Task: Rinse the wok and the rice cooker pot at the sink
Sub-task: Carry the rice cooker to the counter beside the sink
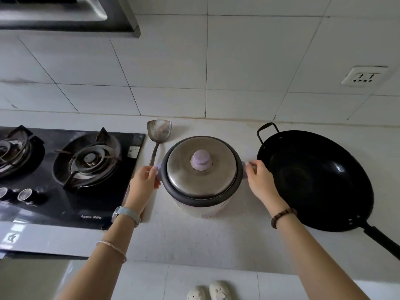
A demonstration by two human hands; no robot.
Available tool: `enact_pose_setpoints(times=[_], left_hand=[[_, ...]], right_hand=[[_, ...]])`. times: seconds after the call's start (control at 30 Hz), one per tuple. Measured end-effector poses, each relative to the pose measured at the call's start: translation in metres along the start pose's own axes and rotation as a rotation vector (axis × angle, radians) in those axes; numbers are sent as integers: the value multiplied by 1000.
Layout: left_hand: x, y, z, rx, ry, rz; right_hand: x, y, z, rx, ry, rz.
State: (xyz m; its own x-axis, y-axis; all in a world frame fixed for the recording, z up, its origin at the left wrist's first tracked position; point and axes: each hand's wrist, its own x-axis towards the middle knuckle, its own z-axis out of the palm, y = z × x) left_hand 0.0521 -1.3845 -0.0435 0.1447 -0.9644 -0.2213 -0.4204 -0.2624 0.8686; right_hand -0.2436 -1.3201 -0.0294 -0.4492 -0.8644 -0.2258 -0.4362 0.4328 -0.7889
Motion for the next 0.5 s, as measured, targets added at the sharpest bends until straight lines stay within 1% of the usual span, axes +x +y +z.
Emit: enact_pose_setpoints(times=[0.13, 0.23, 0.37, 0.5], left_hand=[[2, 5, 10, 16, 14, 20], [4, 6, 15, -37, 34, 4], [7, 2, 19, -34, 73, 5], [4, 3, 18, -25, 97, 36]], right_hand=[[15, 6, 4, 2, -80, 66], [21, 9, 7, 11, -124, 79], [27, 14, 13, 46, -100, 72], [26, 15, 15, 25, -74, 40]])
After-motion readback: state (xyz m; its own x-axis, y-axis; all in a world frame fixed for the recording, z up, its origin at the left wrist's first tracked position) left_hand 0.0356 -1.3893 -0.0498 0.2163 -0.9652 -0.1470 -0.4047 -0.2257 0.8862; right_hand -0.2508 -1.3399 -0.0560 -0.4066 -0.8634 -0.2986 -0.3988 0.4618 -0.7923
